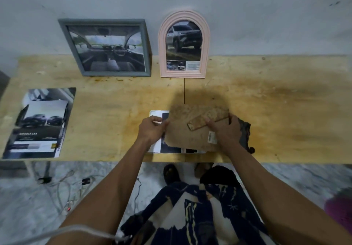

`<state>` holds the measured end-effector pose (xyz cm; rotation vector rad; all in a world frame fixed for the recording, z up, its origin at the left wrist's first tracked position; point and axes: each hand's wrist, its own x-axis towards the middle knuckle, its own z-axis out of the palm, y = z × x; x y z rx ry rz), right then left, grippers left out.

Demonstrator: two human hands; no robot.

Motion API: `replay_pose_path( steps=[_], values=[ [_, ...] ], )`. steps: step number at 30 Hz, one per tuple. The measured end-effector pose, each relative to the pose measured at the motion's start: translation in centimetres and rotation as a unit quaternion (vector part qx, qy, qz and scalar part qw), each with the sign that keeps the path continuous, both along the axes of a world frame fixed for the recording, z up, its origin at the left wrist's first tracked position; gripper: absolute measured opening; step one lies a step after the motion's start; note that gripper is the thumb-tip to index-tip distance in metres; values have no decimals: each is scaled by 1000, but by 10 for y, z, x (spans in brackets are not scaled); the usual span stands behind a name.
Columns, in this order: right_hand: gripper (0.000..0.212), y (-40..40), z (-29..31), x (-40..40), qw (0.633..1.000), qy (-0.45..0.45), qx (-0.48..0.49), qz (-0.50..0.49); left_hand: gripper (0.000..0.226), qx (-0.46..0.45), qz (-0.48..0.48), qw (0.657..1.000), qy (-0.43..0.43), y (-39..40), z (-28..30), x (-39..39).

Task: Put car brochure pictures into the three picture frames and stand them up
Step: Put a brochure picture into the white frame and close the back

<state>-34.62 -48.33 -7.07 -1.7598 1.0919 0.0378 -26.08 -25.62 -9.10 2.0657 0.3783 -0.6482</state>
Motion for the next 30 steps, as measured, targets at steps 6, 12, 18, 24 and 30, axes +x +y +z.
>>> replay_pose_path(
  steps=[6, 12, 18, 24, 30],
  values=[
    [117, -4, -17, -13, 999, -7, -29, 30, 34, 134, -3, 990, -48, 35, -16, -12],
    [115, -9, -24, -13, 1000, 4, -14, 27, 16, 141, 1, 989, -45, 37, -25, -14],
    [97, -3, -28, -10, 999, 17, -35, 35, 11, 119, 46, 991, -29, 37, -26, -11],
    [91, 10, -36, 4, 995, 32, -70, 66, 15, 108, 79, 991, -21, 37, -29, -8],
    [93, 26, -40, 18, 988, 33, -119, 91, 17, 105, 91, 990, -16, 37, -28, -6]
  ],
)
